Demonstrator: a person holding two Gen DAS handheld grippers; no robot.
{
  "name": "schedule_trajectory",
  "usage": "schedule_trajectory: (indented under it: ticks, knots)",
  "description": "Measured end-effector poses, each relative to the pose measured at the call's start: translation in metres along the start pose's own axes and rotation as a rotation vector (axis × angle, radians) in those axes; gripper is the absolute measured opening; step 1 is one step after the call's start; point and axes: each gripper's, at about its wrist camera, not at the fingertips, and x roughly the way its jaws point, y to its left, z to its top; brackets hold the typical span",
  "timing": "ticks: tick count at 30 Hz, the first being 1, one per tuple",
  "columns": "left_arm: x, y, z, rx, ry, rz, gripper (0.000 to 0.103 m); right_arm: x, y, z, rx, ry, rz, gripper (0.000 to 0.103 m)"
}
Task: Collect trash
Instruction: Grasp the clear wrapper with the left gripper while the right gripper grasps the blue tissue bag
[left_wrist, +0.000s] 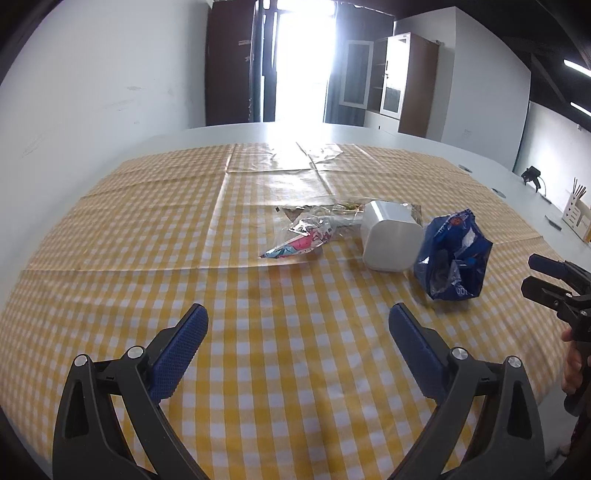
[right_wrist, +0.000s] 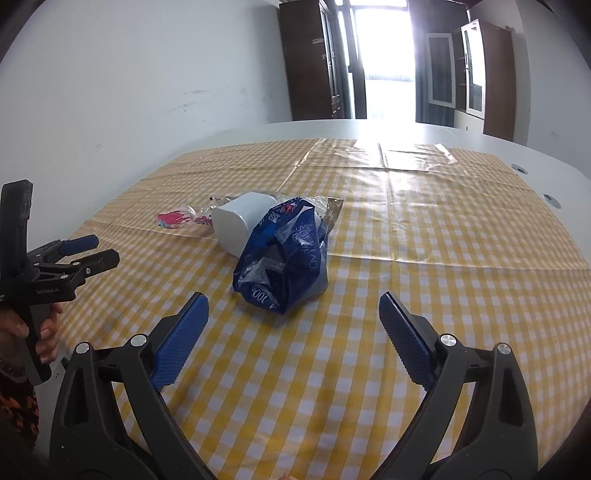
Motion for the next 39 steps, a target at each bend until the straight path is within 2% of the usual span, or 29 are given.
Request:
schedule_trajectory:
  ticks: [5, 7, 13, 16, 17, 18, 19, 20, 23, 25, 31, 39]
  knots:
    - [0.022, 0.000, 0.015, 0.011, 0.040, 0.006, 0.093, 0.023, -0.006, 0.017, 0.015, 0.043, 0.005, 0.086]
    - [0.030, -0.001, 0.021, 0.023, 0.062, 0.011, 0.089, 0.032, -0.009, 0.023, 0.021, 0.059, -0.001, 0.079]
    - [0.050, -0.004, 0.039, 0.057, 0.088, 0.016, 0.085, 0.055, -0.016, 0.033, 0.030, 0.107, 0.002, 0.072]
    - [0.063, -0.008, 0.048, 0.079, 0.093, 0.015, 0.083, 0.062, -0.018, 0.036, 0.038, 0.126, 0.005, 0.061]
    - [0.068, -0.007, 0.050, 0.083, 0.098, 0.020, 0.079, 0.066, -0.018, 0.036, 0.038, 0.138, 0.004, 0.057]
    - [0.073, -0.006, 0.051, 0.082, 0.102, 0.024, 0.069, 0.068, -0.017, 0.037, 0.035, 0.152, 0.010, 0.054]
    - [0.077, -0.005, 0.051, 0.075, 0.111, 0.018, 0.043, 0.070, -0.017, 0.037, 0.031, 0.162, 0.022, 0.044]
    - [0.079, -0.003, 0.051, 0.065, 0.120, 0.007, 0.031, 0.070, -0.016, 0.037, 0.031, 0.163, 0.035, 0.036]
    - [0.075, 0.001, 0.047, 0.028, 0.127, -0.044, 0.016, 0.068, -0.014, 0.036, 0.024, 0.163, 0.053, 0.027]
    - [0.067, 0.003, 0.042, -0.001, 0.109, -0.041, 0.011, 0.063, -0.011, 0.035, 0.012, 0.156, 0.048, 0.024]
    - [0.025, 0.004, 0.028, -0.054, 0.019, -0.035, 0.008, 0.044, -0.006, 0.029, 0.021, 0.105, 0.060, 0.023]
    - [0.005, 0.011, 0.013, -0.117, 0.036, -0.033, 0.008, 0.024, 0.003, 0.012, 0.029, 0.078, 0.077, 0.023]
